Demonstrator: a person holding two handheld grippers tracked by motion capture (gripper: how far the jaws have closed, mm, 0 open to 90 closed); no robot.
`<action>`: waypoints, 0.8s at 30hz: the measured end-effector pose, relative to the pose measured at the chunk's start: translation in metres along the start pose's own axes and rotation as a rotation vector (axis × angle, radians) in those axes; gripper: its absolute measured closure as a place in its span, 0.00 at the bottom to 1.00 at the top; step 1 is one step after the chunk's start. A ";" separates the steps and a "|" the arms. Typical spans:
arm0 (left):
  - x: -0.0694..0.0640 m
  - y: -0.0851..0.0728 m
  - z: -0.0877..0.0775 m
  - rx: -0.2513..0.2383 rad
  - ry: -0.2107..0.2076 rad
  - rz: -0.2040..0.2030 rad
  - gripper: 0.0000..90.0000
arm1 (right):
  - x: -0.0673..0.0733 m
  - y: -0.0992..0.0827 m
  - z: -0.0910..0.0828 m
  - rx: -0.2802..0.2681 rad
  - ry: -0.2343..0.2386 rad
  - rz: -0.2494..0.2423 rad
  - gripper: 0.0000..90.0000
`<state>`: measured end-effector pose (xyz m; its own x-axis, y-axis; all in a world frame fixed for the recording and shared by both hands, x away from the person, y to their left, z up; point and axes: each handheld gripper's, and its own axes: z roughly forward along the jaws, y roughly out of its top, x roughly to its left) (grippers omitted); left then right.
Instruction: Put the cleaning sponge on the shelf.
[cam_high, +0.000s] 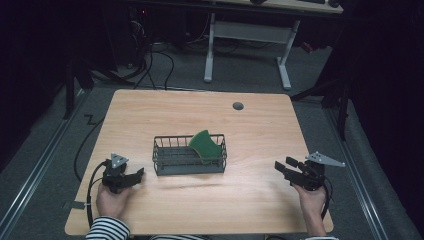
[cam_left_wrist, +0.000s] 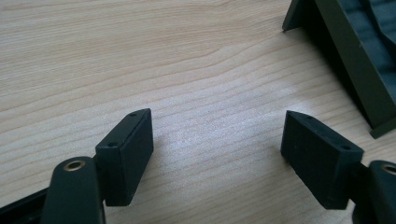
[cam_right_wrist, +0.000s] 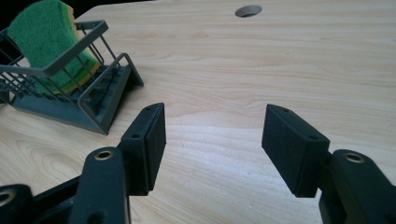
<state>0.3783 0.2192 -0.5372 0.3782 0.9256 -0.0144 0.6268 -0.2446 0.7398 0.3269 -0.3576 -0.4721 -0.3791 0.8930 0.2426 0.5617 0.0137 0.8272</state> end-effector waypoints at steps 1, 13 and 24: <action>0.000 0.000 0.000 0.000 -0.001 -0.001 0.29 | 0.000 -0.002 0.002 0.005 0.004 0.010 0.45; 0.000 0.000 0.000 0.000 -0.001 -0.001 0.29 | 0.005 -0.015 0.021 0.045 0.003 -0.021 0.44; 0.000 0.000 0.000 0.000 0.000 -0.001 0.29 | 0.010 -0.025 0.037 0.093 -0.030 -0.057 0.44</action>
<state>0.3782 0.2192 -0.5372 0.3774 0.9259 -0.0151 0.6271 -0.2436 0.7399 0.3364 -0.3325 -0.5087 -0.3907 0.9028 0.1799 0.6061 0.1051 0.7884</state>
